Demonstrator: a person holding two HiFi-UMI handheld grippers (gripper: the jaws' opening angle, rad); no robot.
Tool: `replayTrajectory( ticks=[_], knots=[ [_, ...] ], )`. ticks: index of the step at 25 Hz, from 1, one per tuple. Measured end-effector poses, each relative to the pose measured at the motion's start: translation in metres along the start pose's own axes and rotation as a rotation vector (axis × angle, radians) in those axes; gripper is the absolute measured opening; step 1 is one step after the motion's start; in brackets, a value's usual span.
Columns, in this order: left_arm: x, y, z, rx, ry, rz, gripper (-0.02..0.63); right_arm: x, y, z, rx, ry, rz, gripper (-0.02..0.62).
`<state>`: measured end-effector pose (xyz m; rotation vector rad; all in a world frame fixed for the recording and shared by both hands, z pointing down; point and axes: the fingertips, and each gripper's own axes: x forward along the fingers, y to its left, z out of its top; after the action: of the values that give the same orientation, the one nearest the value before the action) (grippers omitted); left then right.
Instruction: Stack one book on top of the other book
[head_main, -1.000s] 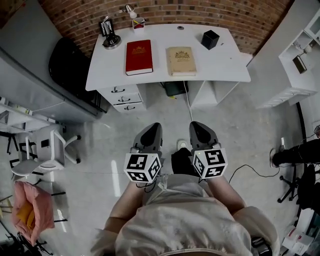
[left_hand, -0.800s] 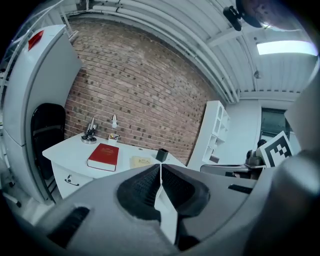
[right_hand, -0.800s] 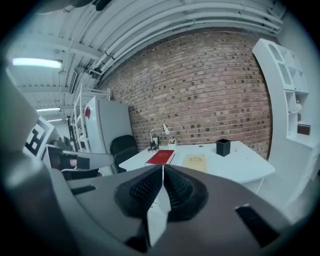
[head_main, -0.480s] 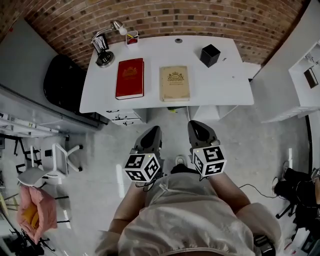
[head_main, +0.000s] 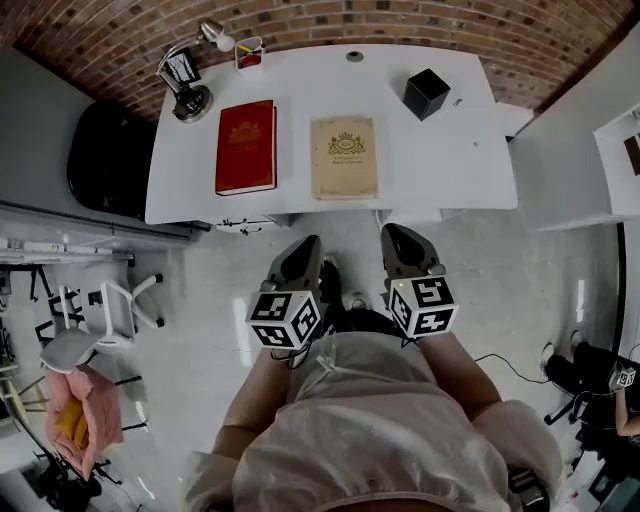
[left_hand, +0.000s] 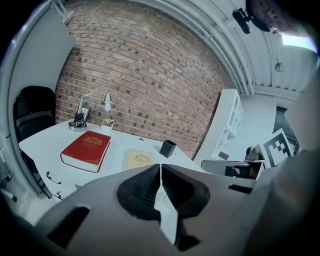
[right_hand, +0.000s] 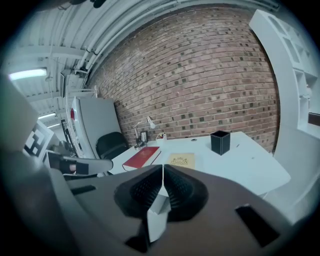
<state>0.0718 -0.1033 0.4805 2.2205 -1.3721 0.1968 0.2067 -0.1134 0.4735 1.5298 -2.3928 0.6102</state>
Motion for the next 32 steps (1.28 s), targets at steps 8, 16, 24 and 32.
replayTrajectory(
  ticks=[8,16,24,32],
  knots=[
    [0.068,0.043,0.022,-0.003,0.070,-0.039,0.021,0.057,-0.025,0.006,0.027,0.057,-0.073,0.029],
    [0.125,0.076,0.021,0.073,0.135,-0.083,0.021,0.115,-0.049,-0.004,0.058,0.144,-0.129,0.029],
    [0.167,0.100,-0.017,-0.010,0.256,-0.128,0.046,0.158,-0.065,-0.036,0.118,0.246,-0.127,0.048],
    [0.192,0.113,-0.056,-0.103,0.414,-0.158,0.269,0.187,-0.081,-0.072,0.208,0.347,-0.172,0.249]
  ],
)
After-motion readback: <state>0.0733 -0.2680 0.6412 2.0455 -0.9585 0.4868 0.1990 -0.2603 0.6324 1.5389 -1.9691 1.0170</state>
